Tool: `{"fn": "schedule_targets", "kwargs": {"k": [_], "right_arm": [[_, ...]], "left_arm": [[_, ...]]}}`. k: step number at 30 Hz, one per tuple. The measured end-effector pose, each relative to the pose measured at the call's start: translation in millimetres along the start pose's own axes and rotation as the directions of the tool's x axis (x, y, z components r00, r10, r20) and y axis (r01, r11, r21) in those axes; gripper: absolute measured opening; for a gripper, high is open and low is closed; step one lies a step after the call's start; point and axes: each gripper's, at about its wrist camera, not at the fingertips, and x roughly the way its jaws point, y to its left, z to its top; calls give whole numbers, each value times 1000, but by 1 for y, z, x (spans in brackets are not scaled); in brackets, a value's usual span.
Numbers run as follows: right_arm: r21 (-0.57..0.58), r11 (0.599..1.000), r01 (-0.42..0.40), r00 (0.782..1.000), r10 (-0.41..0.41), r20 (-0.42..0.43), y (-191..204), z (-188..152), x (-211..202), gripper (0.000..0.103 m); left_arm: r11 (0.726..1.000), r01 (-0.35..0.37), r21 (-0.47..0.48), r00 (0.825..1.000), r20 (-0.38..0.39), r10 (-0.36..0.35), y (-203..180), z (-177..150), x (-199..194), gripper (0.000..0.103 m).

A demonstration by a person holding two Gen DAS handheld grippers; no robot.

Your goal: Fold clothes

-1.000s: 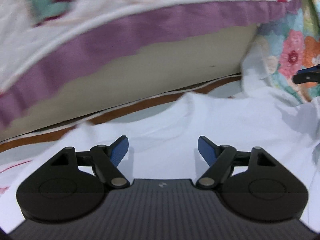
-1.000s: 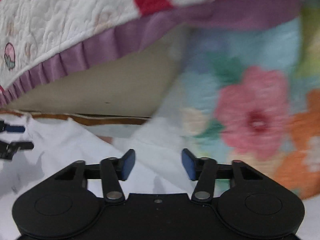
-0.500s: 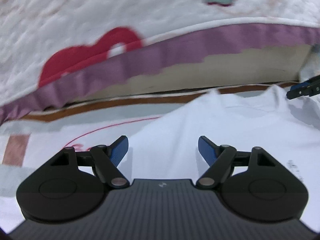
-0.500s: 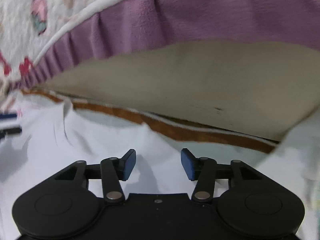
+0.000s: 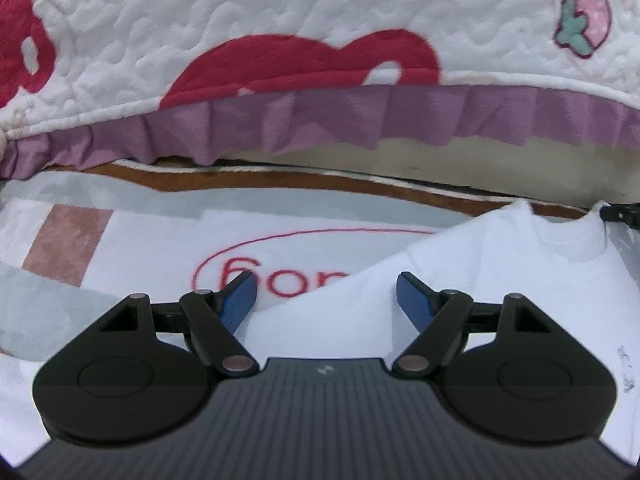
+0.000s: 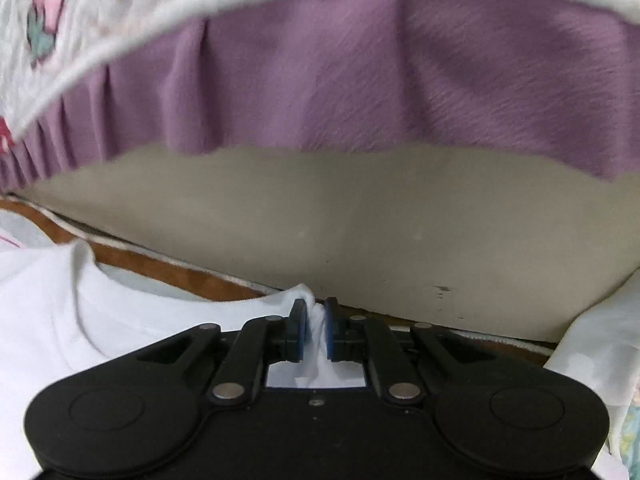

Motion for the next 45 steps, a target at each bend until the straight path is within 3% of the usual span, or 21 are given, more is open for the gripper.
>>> {"fn": "schedule_targets", "kwargs": {"k": [3, 5, 7, 8, 11, 13, 14, 15, 18, 22, 26, 29, 31, 34, 37, 38, 39, 40, 42, 45], "right_arm": [[7, 999, 31, 1000, -31, -1, 6, -4, 8, 13], [88, 995, 55, 998, -58, 33, -2, -6, -5, 41], [117, 989, 90, 988, -104, 115, -12, -13, -36, 65], [136, 985, 107, 982, -125, 139, -22, -18, -54, 70], [235, 971, 35, 989, -68, 132, -60, -38, -107, 70], [270, 960, 71, 987, -106, 118, -81, -51, -140, 72], [330, 940, 84, 985, -128, 114, -97, -58, -158, 74], [415, 909, 44, 989, -99, 111, -118, -65, -176, 74], [577, 816, -16, 990, -69, 125, -153, -87, -214, 73], [627, 778, 48, 996, -84, 28, -171, -139, -254, 73], [605, 794, 52, 999, -33, -43, -157, -189, -264, 71], [580, 814, 25, 998, 15, -63, -141, -207, -248, 59], [534, 845, 17, 997, 28, -76, -125, -209, -233, 59], [481, 876, 39, 996, 7, -94, -105, -202, -213, 59], [460, 880, 119, 992, -84, -96, -98, -202, -202, 61], [461, 880, 116, 992, -84, -89, -95, -202, -200, 47], [445, 891, 96, 994, -66, -82, -92, -200, -200, 16], [432, 896, 100, 994, -70, -85, -89, -199, -202, 4], [409, 905, 114, 992, -82, -95, -84, -196, -207, 4], [438, 885, 156, 986, -112, -125, -94, -199, -207, 3]], "left_arm": [[998, -42, 43, 999, 7, 42, -3, -4, -2, 77], [998, -27, 62, 1000, 16, 26, -7, -4, -9, 77], [994, 48, 94, 997, 53, -53, -17, -3, -22, 78], [990, 76, 118, 994, 66, -84, -26, -2, -27, 79], [977, 132, 167, 986, 79, -147, -57, -1, -39, 79], [969, 183, 165, 979, 65, -196, -77, -5, -43, 80], [963, 212, 164, 973, 54, -223, -86, -8, -44, 80], [960, 222, 173, 972, 40, -232, -94, -12, -43, 80], [963, 150, 225, 988, -13, -151, -112, -24, -37, 80], [987, 87, 136, 992, -105, -72, -105, -32, -30, 80], [990, 23, 137, 989, -147, -2, -98, -41, -37, 80], [991, 32, 133, 985, -173, -8, -97, -51, -51, 80], [991, 39, 129, 982, -190, -14, -96, -57, -60, 80], [992, 42, 117, 978, -206, -17, -90, -65, -73, 80], [994, 39, 100, 977, -214, -17, -80, -72, -87, 80], [995, 39, 95, 976, -217, -17, -76, -75, -91, 80], [995, 38, 89, 975, -220, -17, -73, -77, -96, 80], [998, 25, 64, 974, -228, -10, -65, -79, -101, 80], [999, -19, 34, 967, -252, 27, -50, -84, -110, 80], [994, -103, 35, 951, -289, 109, -27, -95, -122, 80]]}}
